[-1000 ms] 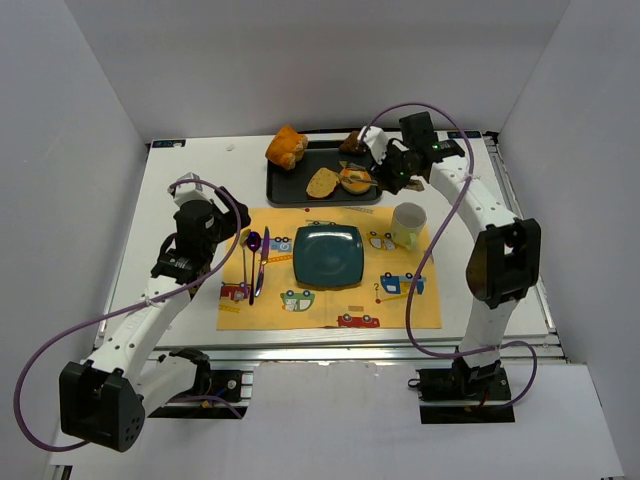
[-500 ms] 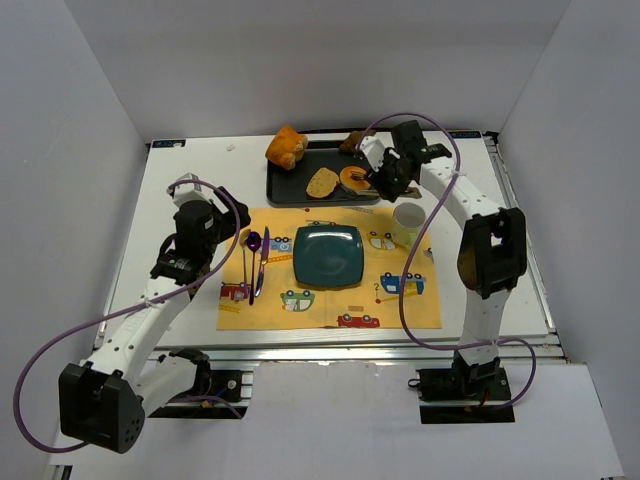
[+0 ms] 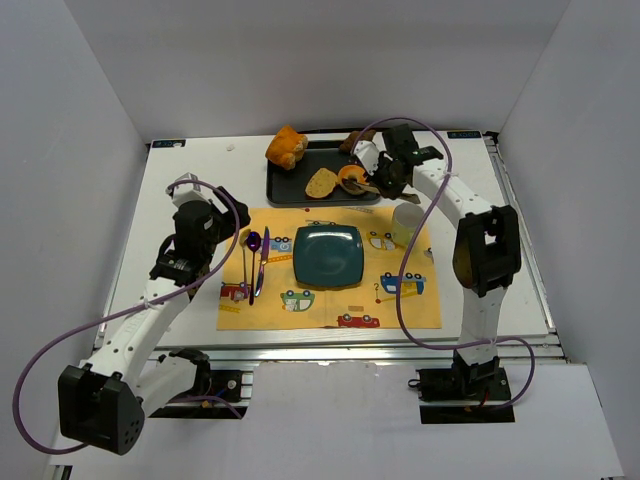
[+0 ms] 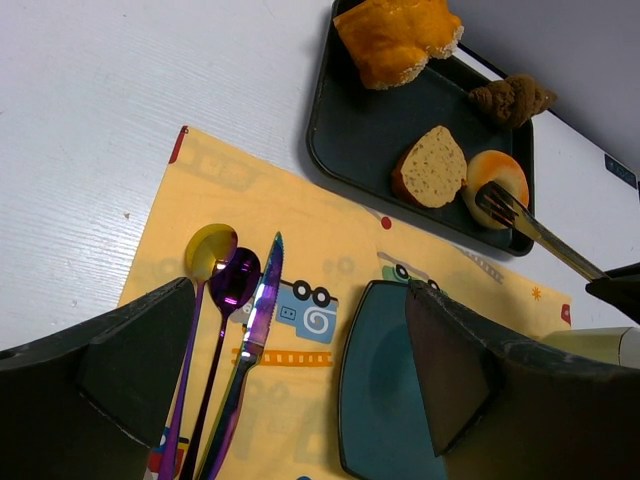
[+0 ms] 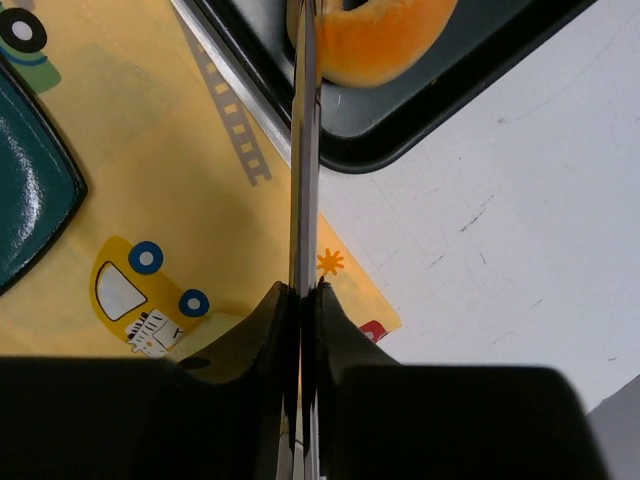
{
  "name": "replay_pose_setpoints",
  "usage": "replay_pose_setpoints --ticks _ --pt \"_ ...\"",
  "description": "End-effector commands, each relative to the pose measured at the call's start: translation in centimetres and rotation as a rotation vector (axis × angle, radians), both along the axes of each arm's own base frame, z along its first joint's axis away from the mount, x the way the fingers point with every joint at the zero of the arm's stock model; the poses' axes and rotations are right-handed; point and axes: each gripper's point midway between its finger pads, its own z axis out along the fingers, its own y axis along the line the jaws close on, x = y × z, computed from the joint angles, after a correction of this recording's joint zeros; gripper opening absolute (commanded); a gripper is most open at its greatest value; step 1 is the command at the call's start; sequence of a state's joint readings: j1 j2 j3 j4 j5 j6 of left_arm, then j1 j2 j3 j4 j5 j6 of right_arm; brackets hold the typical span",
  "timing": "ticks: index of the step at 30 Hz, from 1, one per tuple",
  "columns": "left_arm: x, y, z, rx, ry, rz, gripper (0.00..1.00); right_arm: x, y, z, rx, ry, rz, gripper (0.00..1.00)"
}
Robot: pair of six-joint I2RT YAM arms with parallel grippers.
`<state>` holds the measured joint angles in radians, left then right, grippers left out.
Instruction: Place the bread
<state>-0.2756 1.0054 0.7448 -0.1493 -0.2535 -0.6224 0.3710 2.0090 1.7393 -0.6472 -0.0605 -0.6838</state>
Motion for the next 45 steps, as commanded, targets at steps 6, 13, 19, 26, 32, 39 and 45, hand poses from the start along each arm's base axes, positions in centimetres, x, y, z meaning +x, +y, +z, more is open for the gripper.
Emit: replay_pose_setpoints --ticks 6,13,19,26,32,39,45 --pt "-0.3 0.3 0.8 -0.007 -0.029 0.002 0.94 -0.5 1.1 10.8 0.183 -0.236 0.04 0.05" --pt "-0.4 0.3 0.8 -0.003 -0.031 0.002 0.94 -10.0 2.8 9.7 0.31 -0.041 0.277 0.04" --pt "-0.5 0.3 0.9 -0.008 -0.035 0.0 0.94 -17.9 3.2 3.9 0.334 0.172 0.32 0.04" --pt "-0.4 0.1 0.8 -0.014 -0.037 -0.01 0.94 -19.4 2.4 1.3 0.287 0.192 0.28 0.17" --pt "-0.5 0.1 0.9 -0.02 -0.04 -0.01 0.94 -19.5 2.6 2.5 0.311 0.172 0.289 0.43" --pt "-0.7 0.1 0.9 -0.019 -0.042 -0.008 0.94 -19.3 3.0 5.2 0.348 0.122 0.301 0.49" --pt "-0.7 0.1 0.9 -0.02 -0.04 -0.011 0.94 -17.9 3.6 9.4 0.427 0.029 0.275 0.37"
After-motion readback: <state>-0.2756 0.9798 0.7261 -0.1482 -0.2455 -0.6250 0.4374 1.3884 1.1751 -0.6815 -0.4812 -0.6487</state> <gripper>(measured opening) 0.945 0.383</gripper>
